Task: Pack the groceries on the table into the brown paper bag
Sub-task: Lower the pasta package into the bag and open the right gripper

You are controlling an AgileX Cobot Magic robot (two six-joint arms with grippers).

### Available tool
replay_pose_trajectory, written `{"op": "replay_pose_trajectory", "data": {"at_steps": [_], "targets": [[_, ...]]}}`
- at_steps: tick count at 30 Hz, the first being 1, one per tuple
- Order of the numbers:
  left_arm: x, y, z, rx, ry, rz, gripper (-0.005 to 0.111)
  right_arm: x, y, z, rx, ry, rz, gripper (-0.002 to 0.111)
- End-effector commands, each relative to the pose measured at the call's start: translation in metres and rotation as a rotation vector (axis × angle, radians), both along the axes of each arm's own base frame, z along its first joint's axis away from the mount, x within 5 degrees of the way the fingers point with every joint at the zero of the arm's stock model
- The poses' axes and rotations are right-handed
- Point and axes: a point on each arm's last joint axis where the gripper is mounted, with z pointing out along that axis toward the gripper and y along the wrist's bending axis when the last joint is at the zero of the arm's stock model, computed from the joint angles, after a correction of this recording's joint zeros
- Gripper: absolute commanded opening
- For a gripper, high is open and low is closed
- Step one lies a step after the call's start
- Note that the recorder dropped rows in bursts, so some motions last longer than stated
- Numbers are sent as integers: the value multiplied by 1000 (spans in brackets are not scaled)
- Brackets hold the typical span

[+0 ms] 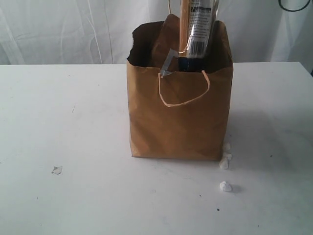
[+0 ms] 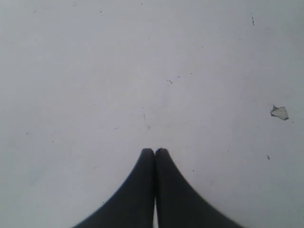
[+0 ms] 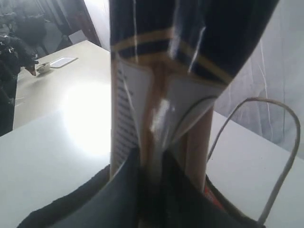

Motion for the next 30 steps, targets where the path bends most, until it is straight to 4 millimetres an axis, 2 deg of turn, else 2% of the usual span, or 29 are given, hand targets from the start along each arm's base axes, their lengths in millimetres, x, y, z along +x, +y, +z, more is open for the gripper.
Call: {"op": "replay_pose_trajectory", "data": {"at_steps": [1,6,17,22,25,30], "targets": [[-2,0,-5,-5,40,8,0,5,9,3,95,-23,18,0],[-2,0,-5,-5,40,8,0,9,9,-6,71,-8,20,0],[-2,0,-5,-5,40,8,0,7,10,-28,-173,2,53,0],[-2,0,-5,-5,40,8,0,5,9,-39,-199,35,58,0],[-2,0,-5,-3,41,7,0,4,9,-46,-201,58,61,7],[-2,0,-5,-3,41,7,0,4,9,-49,-202,70,62,30]]}}
